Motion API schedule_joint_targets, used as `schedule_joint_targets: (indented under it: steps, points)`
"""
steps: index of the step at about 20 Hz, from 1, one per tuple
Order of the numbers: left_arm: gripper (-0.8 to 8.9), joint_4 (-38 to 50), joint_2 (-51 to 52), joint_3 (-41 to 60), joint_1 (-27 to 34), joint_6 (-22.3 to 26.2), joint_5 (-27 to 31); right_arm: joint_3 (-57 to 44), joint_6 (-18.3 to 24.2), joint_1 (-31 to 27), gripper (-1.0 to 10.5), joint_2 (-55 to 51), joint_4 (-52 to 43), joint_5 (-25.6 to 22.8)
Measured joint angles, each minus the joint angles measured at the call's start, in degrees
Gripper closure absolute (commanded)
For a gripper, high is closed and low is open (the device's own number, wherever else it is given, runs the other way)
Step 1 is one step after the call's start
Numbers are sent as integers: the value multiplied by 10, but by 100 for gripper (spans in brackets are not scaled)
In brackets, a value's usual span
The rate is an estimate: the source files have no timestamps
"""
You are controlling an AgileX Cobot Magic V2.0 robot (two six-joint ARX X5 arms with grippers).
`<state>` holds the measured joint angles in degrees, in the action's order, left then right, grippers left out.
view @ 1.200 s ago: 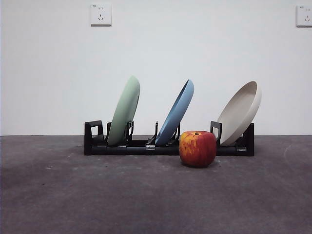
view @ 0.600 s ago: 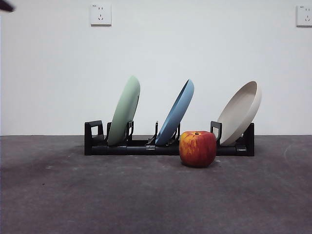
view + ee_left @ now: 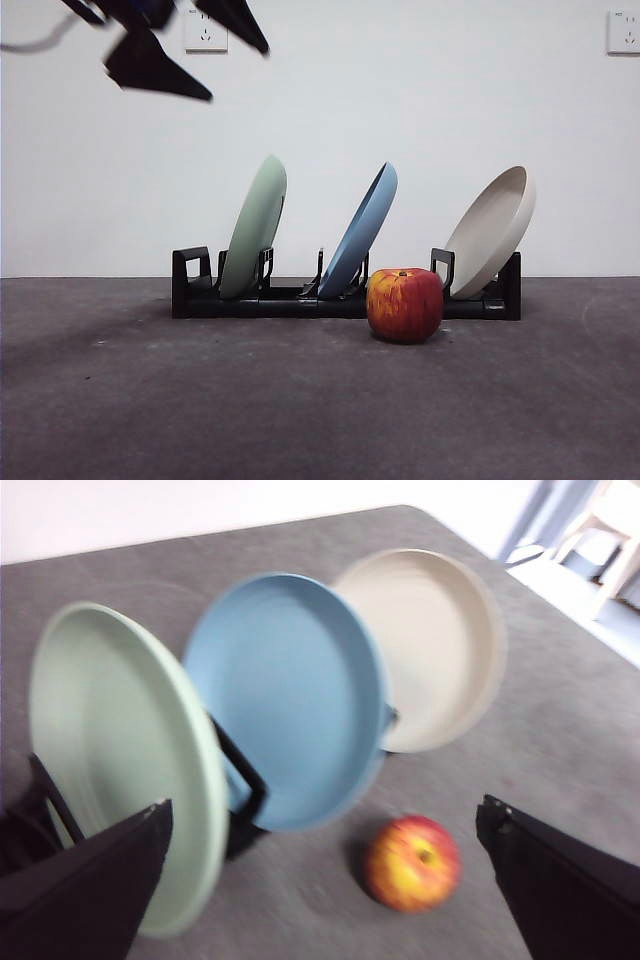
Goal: Take the green plate from the plate rack,put the plate on the table,take the apple from the table,put the apple in the plate
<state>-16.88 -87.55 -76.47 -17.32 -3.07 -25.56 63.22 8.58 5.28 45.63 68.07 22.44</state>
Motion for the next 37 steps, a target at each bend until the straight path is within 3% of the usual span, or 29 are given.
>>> schedule_joint_targets:
  steps: [5,12,17,19,21,37]
  points:
    - [91,57,-141,-63,-1,0,31,0,0,0,287,0,0,0]
    - [102,127,-216,-63,-1,0,59,0,0,0,288,1,0,0]
    - [573,123,-225,-63,-11,0,58,0,0,0,289,2,-10,0]
    - [724,123,-225,-63,-16,0,57,0,0,0,289,5,-11,0]
    - [796,123,-225,-63,-20,0,57,0,0,0,289,9,-11,0]
    - [822,106,-160,-64,-16,-5,62,0,0,0,289,9,-12,0]
